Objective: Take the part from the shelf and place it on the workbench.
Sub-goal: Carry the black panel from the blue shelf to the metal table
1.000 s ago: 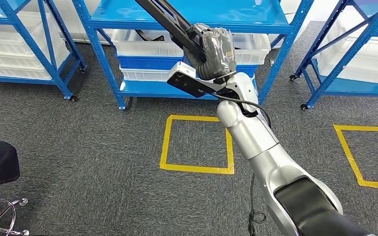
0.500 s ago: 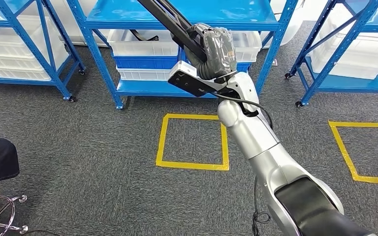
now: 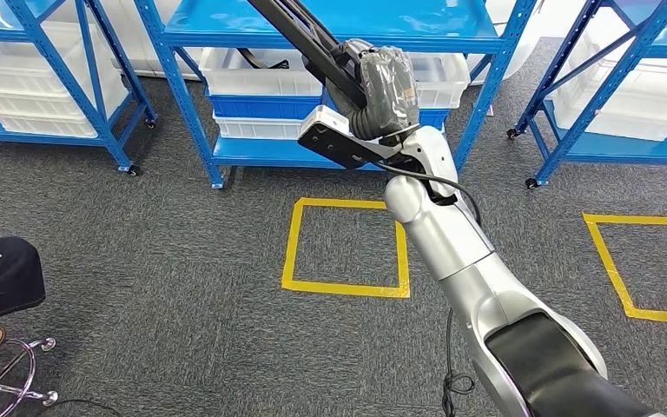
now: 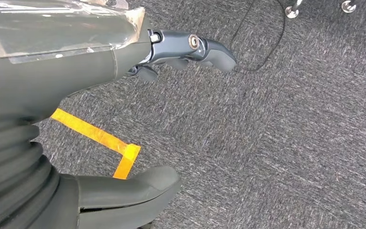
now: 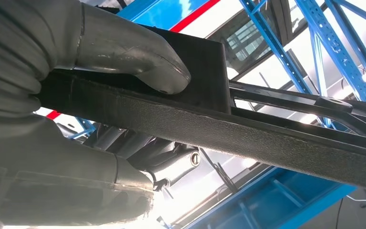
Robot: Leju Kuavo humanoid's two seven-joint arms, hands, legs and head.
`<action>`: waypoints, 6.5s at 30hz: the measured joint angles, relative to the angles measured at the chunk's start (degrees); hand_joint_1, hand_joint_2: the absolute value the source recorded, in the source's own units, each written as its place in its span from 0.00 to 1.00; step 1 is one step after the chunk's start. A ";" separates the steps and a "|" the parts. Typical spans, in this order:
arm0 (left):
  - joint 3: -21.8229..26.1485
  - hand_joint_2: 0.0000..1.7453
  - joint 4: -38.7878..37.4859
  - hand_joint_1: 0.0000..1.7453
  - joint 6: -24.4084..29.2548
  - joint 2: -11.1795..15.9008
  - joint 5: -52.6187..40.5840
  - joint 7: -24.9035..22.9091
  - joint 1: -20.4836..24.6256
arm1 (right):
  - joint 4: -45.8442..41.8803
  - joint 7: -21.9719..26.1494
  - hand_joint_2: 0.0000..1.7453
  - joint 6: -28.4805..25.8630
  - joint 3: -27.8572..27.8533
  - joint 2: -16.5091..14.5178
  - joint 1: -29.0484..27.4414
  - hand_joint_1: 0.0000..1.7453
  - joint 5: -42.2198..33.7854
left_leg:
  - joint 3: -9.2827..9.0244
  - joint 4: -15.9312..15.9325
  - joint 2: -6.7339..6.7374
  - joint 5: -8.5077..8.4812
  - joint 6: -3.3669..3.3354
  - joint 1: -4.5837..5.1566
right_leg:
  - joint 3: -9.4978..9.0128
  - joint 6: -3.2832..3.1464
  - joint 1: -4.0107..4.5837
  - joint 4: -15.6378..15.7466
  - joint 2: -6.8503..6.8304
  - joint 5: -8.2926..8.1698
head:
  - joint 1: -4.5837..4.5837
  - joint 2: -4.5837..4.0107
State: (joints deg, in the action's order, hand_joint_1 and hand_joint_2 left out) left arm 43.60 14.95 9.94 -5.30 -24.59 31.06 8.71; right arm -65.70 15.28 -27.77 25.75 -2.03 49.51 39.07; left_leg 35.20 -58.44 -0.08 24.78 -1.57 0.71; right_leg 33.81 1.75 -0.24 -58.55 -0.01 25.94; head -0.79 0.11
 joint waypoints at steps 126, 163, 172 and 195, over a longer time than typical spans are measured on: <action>-0.33 1.00 -0.71 0.00 -2.66 -0.60 -2.65 -4.11 2.58 | -5.27 -19.00 1.00 13.41 -9.72 19.23 19.02 1.00 -6.16 | 3.23 -0.62 -5.62 -1.73 0.39 -0.26 | 0.77 0.37 -1.39 -0.35 1.44 -0.03 | -0.01 0.00; -1.38 1.00 -0.89 0.00 -2.78 -0.89 -3.01 -5.14 3.37 | -5.45 -19.59 1.00 13.45 -7.34 22.87 19.45 1.00 -8.07 | 1.80 0.37 -1.70 -1.87 -1.23 -0.66 | 6.20 0.82 -0.69 -13.07 -0.46 6.10 | -0.05 0.00; -1.73 1.00 -1.07 0.00 -2.67 -0.56 -2.40 -4.98 3.25 | -6.81 -18.84 1.00 13.17 -4.45 20.35 17.64 1.00 -8.44 | 2.85 -1.39 2.70 -1.24 1.17 -0.83 | -0.21 -0.45 -0.33 -0.15 -3.62 0.62 | 0.26 0.00; -1.79 1.00 -1.11 0.00 -1.72 -0.69 -1.11 -5.03 3.33 | -1.92 -18.88 1.00 11.15 3.14 1.20 13.02 1.00 -1.39 | 6.18 -7.54 -1.28 2.22 2.09 -1.25 | 1.15 -0.93 -0.98 -0.62 0.21 -0.37 | 0.31 0.00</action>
State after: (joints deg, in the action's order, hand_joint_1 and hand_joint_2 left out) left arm 41.81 13.84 8.23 -5.99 -25.70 26.03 12.05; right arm -67.62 -3.61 -16.63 28.89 -0.83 62.53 37.68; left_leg 41.38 -65.98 -1.36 27.00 0.52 -0.55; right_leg 34.96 0.83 -1.23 -59.17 0.20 25.56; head -0.48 0.11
